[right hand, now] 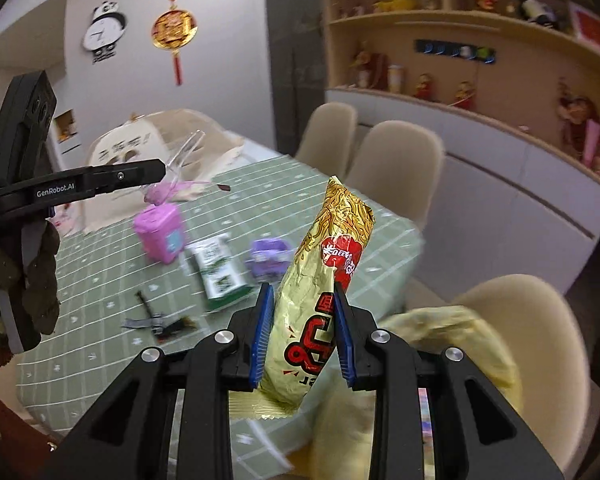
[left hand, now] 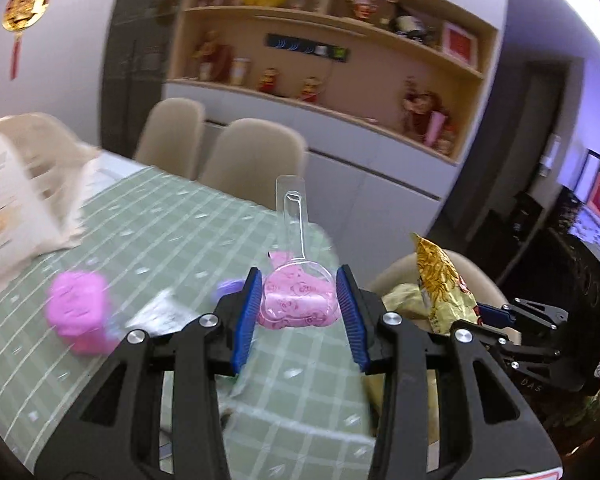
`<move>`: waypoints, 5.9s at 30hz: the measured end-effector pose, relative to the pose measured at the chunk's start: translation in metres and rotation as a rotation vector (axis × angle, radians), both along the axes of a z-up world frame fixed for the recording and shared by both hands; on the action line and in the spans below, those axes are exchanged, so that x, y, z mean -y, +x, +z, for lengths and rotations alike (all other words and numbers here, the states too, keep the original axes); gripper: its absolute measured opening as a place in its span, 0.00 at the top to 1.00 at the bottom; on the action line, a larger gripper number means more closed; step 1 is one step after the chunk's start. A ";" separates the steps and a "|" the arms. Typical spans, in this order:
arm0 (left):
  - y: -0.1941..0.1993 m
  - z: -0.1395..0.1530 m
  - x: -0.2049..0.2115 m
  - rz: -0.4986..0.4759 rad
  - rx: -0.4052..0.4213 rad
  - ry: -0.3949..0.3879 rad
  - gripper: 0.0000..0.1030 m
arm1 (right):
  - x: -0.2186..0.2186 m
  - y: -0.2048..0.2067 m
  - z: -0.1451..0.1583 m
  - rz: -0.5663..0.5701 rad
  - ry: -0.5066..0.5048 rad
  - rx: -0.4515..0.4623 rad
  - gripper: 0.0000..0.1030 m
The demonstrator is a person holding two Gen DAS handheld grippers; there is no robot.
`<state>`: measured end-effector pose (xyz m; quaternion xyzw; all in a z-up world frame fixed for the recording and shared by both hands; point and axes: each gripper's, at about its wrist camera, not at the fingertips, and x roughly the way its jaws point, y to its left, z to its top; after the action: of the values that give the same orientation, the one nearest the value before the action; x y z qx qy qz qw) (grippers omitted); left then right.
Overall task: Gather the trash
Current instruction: 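Carry the spoon and wafer roll to the trash bag and open the left tool, then open the right tool to drop the gold wafer roll into the bag, then grasp the black strap with the left tool while the right tool grasps the milk carton, then lift the black strap with the left tool while the right tool lifts the milk carton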
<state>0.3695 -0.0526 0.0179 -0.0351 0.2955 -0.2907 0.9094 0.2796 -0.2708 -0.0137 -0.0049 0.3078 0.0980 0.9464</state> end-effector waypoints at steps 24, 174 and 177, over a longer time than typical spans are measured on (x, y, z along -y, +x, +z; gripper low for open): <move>0.012 -0.109 0.226 -0.314 -0.260 0.029 0.38 | 0.188 -0.024 -0.037 -0.242 0.015 -0.053 0.73; -0.061 -0.193 -0.155 0.392 -0.417 0.180 0.50 | -0.122 0.063 -0.098 0.286 0.080 -0.257 0.54; -0.055 -0.198 -0.149 0.382 -0.417 0.185 0.50 | -0.110 0.053 -0.101 0.256 0.086 -0.266 0.54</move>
<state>0.3149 0.0965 -0.1800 -0.0662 0.4891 -0.0727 0.8667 0.3326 -0.1607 -0.1143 0.0094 0.4225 0.2303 0.8766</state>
